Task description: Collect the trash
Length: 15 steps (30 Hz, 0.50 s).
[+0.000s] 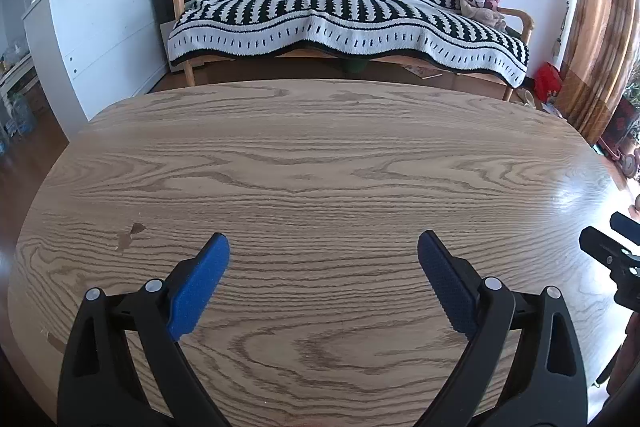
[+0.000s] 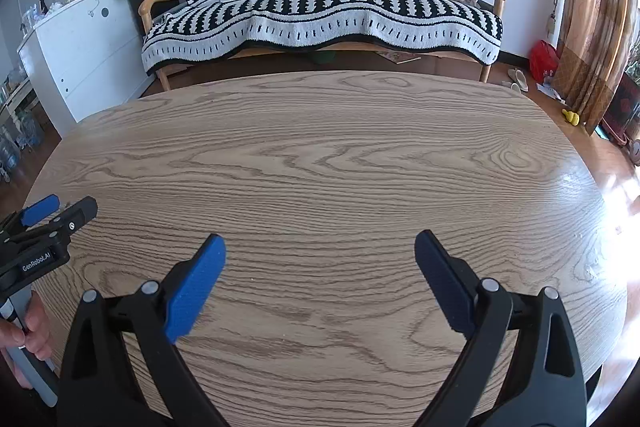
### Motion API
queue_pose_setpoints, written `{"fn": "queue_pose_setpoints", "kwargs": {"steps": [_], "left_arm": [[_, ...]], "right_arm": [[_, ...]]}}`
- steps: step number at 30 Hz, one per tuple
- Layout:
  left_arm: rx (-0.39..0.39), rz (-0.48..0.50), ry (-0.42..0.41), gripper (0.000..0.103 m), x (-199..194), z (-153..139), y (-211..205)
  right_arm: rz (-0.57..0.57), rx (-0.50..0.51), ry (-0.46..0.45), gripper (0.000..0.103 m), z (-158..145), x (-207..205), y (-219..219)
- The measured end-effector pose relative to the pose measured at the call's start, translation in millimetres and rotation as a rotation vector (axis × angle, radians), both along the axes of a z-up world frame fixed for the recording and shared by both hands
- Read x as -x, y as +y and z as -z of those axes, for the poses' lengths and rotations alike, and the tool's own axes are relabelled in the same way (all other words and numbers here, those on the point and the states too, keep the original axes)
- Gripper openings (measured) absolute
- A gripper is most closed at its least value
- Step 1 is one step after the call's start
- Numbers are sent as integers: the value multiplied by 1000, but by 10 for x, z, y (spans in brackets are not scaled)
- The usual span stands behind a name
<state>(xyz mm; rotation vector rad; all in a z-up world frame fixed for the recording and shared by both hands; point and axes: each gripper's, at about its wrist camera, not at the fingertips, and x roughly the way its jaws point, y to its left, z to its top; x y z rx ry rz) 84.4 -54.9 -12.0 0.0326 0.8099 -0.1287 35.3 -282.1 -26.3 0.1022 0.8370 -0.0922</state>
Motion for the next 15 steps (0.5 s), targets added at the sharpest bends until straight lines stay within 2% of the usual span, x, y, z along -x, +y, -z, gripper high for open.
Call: {"fn": "queue_pose_setpoints", "kwargs": {"steps": [8,15], "left_arm": [[-17,-2,-29,92,25,-51,-19],[-5,-9,-1,92,-24,-36,-2]], "right_arm": [[8,-5,-2,92,2,4,-38],[10,-5,-1,92,2,-1,-40]]}}
